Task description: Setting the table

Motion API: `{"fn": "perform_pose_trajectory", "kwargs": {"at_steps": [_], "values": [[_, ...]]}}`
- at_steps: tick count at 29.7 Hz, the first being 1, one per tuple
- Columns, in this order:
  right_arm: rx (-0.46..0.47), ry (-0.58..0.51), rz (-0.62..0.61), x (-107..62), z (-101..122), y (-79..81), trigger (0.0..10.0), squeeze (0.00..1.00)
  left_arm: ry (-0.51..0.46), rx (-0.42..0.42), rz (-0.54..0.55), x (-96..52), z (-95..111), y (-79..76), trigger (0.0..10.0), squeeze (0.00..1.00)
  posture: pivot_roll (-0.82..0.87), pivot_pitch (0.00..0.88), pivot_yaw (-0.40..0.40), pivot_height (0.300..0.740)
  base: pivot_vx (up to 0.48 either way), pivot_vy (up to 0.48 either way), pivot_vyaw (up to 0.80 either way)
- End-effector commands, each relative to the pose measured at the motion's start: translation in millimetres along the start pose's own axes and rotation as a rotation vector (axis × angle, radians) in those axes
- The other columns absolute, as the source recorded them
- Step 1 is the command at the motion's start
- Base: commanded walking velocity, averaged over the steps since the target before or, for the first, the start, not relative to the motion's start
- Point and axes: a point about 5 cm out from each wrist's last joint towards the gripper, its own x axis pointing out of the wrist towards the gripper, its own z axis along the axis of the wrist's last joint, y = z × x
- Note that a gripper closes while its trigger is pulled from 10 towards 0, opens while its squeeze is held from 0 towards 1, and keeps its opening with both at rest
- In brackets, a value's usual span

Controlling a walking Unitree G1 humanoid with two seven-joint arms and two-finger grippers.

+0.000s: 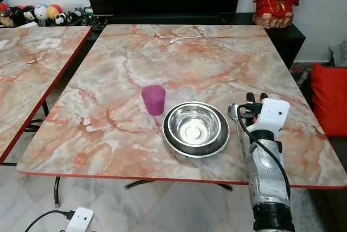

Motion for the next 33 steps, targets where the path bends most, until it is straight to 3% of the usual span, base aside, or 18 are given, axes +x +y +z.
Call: {"fn": "perform_pose_trajectory", "kwargs": {"at_steps": [1,5,7,11,33], "values": [[0.001,-0.02,0.016,-4.4,1.8,3.6,10.0,0.0,0.032,-0.005,0.008,-1.9,-8.5,1.6,10.0,0.0,-0.01,0.0,0.036,0.74,0.0,0.472,0.0],[-0.008,-0.044,0.035,-6.6,4.5,5.7,10.0,0.0,0.034,0.005,0.005,-2.0,-8.7,1.8,10.0,0.0,-0.01,0.0,0.036,0.74,0.0,0.472,0.0],[-0.043,-0.057,0.066,-7.2,6.2,9.2,10.0,0.0,0.034,0.005,0.007,-2.1,-9.2,1.8,10.0,0.0,0.0,0.0,0.036,0.74,0.0,0.472,0.8],[-0.029,-0.066,0.072,-7.1,9.0,11.4,10.0,0.0,0.035,0.003,0.007,-2.1,-9.5,1.4,10.0,0.0,0.0,0.0,0.034,0.74,0.0,0.472,0.73],[-0.01,-0.113,0.064,-1.9,21.4,19.3,10.0,0.0,0.027,-0.004,0.01,-1.4,-6.6,1.8,10.0,0.0,0.0,0.0,0.036,0.74,0.0,0.472,0.0]]}}
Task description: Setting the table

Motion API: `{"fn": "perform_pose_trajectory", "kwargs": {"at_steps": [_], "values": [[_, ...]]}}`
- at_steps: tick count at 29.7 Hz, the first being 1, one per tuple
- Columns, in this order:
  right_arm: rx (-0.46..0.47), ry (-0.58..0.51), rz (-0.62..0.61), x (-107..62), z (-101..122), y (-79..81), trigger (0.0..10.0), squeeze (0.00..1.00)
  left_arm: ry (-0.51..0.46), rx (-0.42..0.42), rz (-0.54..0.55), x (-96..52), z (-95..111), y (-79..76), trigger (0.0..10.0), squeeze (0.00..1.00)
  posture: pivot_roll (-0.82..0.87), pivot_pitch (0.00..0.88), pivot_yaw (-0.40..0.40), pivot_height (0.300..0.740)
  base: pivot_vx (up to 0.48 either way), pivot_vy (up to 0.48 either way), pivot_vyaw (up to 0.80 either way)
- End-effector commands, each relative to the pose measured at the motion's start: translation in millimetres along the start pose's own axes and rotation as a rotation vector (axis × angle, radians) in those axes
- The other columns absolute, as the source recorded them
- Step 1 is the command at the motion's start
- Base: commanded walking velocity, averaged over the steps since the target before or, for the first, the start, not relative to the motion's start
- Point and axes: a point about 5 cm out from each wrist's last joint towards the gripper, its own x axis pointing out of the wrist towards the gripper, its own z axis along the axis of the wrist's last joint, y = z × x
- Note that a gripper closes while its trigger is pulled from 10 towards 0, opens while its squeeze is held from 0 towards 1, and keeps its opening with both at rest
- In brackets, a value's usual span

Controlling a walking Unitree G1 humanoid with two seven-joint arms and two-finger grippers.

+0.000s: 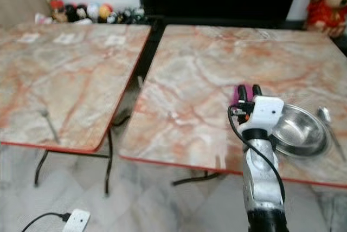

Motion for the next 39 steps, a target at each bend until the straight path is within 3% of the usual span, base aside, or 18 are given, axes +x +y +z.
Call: {"fn": "perform_pose_trajectory", "kwargs": {"at_steps": [1,8,39], "values": [[-0.009,0.002,-0.01,0.1,1.0,-2.4,10.0,0.0,0.013,-0.003,-0.005,0.1,-1.9,-1.9,10.0,0.0,0.0,0.0,0.035,0.74,0.0,0.472,0.0],[-0.004,-0.003,0.012,2.2,2.5,6.0,10.0,0.0,0.011,-0.01,-0.003,0.5,-0.9,-2.7,10.0,0.0,0.0,0.0,0.033,0.74,0.0,0.472,0.0],[-0.007,0.02,0.039,2.8,-0.8,12.1,10.0,0.0,0.01,-0.021,-0.004,0.2,-2.3,-4.3,10.0,0.0,0.01,0.011,0.02,0.74,0.0,0.466,0.0]]}}
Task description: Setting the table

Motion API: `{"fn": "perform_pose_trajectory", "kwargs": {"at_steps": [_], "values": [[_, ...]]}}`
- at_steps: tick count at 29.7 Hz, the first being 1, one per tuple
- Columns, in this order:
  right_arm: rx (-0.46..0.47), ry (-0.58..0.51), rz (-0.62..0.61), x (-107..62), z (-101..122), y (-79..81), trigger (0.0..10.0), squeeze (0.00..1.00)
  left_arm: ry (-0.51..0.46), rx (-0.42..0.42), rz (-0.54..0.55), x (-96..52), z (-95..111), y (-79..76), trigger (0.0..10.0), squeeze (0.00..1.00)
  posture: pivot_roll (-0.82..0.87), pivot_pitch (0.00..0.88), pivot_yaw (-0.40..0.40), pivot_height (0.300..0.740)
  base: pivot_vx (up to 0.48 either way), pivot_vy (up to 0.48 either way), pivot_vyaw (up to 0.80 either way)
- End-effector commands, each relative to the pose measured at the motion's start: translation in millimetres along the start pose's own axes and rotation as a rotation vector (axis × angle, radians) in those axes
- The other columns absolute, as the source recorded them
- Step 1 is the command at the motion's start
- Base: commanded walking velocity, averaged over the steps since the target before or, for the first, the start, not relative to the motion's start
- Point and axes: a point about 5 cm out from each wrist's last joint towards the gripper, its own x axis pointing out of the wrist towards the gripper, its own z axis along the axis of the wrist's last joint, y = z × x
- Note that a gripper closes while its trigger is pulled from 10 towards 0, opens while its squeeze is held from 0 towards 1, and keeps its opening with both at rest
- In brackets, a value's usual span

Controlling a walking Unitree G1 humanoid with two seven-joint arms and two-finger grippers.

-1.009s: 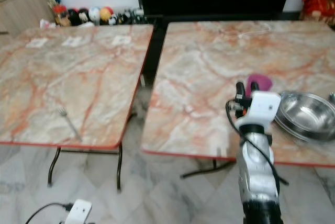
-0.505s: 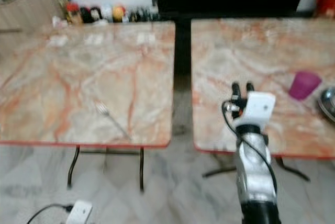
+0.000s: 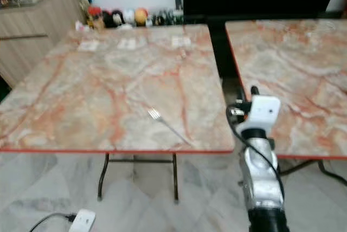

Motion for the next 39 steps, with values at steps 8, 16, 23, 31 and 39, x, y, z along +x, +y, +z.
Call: {"fn": "perform_pose_trajectory", "kwargs": {"at_steps": [8,16,23,31,39], "values": [[0.014,-0.009,0.035,1.1,2.8,12.8,10.0,0.0,0.031,-0.009,0.001,-3.1,-11.4,3.0,10.0,0.0,0.01,0.015,0.022,0.74,0.0,0.0,0.0],[0.024,-0.01,0.041,1.6,2.7,12.4,10.0,0.15,0.037,-0.003,-0.002,-3.1,-11.7,2.7,10.0,0.0,0.01,0.013,0.02,0.74,0.0,0.0,0.0],[0.027,-0.002,0.04,0.8,0.8,11.2,10.0,1.0,0.036,-0.002,-0.005,-3.0,-11.5,2.4,10.0,0.0,0.01,0.013,0.019,0.74,0.0,0.0,0.0],[-0.007,0.002,0.047,-1.5,-0.7,11.4,10.0,0.0,0.039,0.009,-0.016,-3.6,-13.1,2.0,10.0,0.0,0.0,0.0,0.031,0.74,0.0,0.0,0.0],[-0.03,-0.002,0.063,-1.3,-0.5,11.7,10.0,0.0,0.038,0.019,-0.018,-3.8,-13.9,1.6,10.0,0.0,0.0,0.0,0.032,0.74,0.17,0.0,0.2]]}}
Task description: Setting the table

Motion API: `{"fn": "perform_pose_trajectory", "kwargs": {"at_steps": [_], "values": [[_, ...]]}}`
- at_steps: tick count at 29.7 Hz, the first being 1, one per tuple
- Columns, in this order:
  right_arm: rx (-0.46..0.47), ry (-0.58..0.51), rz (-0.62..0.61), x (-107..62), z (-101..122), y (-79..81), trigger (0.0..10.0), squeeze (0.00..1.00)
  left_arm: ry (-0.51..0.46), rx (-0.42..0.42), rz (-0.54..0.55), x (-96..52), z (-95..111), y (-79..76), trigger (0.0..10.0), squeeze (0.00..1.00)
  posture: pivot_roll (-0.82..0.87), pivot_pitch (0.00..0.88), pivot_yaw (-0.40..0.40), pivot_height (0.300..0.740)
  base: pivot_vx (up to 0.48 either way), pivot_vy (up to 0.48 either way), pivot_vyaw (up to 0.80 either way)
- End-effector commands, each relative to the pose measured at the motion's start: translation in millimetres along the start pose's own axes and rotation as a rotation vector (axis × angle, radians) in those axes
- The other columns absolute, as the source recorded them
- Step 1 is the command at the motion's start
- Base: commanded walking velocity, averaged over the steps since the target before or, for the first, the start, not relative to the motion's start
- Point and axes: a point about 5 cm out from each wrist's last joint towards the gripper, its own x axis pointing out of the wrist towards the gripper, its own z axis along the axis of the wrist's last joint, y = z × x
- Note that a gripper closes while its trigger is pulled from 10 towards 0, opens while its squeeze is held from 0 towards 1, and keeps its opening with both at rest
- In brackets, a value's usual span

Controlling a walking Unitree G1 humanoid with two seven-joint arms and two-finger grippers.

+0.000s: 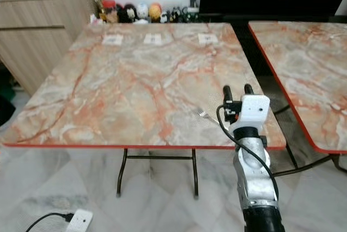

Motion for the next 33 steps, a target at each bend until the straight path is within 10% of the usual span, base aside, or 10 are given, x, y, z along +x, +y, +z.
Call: {"fn": "perform_pose_trajectory", "kwargs": {"at_steps": [1,20,33], "values": [[-0.002,-0.008,0.003,1.5,2.5,1.3,10.0,0.0,0.014,0.01,-0.003,-1.2,-5.2,-0.4,10.0,0.0,0.0,0.0,0.033,0.74,0.3,0.0,0.8],[-0.069,0.183,0.027,1.7,-21.9,-9.2,10.0,0.0,0.011,0.001,0.001,-0.7,-3.3,0.4,10.0,0.0,0.0,0.0,0.032,0.74,0.142,0.0,0.06],[-0.142,0.382,0.364,-8.1,-44.9,-0.1,10.0,0.0,0.012,-0.013,0.003,-0.3,-2.6,-0.3,10.0,0.0,0.01,0.0,0.027,0.74,0.0,0.0,0.0]]}}
